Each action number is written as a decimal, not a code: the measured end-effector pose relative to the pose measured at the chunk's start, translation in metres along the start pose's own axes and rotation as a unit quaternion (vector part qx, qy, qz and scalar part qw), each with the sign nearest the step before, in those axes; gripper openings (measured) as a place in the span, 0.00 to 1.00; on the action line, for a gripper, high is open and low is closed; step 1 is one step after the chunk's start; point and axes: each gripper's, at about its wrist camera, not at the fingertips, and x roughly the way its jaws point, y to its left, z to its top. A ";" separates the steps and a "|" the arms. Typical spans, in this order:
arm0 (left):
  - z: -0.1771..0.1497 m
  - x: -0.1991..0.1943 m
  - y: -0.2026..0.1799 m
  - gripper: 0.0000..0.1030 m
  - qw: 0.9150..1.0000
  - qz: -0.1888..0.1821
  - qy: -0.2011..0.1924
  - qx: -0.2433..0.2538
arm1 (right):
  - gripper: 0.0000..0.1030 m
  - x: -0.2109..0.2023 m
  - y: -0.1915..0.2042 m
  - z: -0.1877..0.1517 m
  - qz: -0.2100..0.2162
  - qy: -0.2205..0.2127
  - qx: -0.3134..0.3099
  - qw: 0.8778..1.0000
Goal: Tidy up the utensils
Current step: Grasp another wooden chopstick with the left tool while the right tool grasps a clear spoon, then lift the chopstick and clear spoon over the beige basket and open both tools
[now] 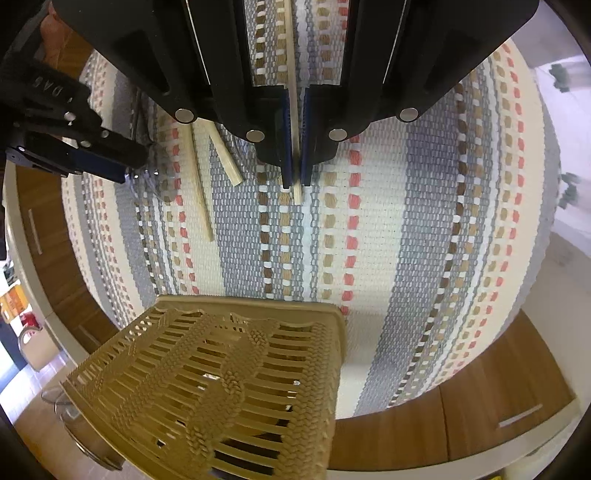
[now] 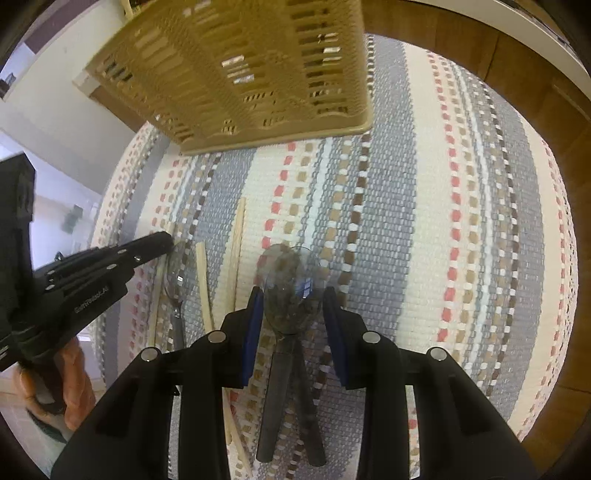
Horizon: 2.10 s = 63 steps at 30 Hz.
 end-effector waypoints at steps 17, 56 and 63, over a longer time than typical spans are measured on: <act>-0.015 -0.050 0.017 0.02 0.995 -0.043 -0.087 0.009 | 0.29 -0.027 -0.008 -0.004 -0.004 -0.054 -0.022 0.998; 0.038 -0.265 -0.069 0.02 0.850 -0.041 -0.514 0.108 | 0.29 -0.249 0.038 0.039 0.017 -0.430 -0.070 0.900; 0.081 -0.249 -0.058 0.02 0.836 -0.019 -0.543 0.075 | 0.29 -0.241 0.036 0.078 -0.017 -0.452 -0.063 0.889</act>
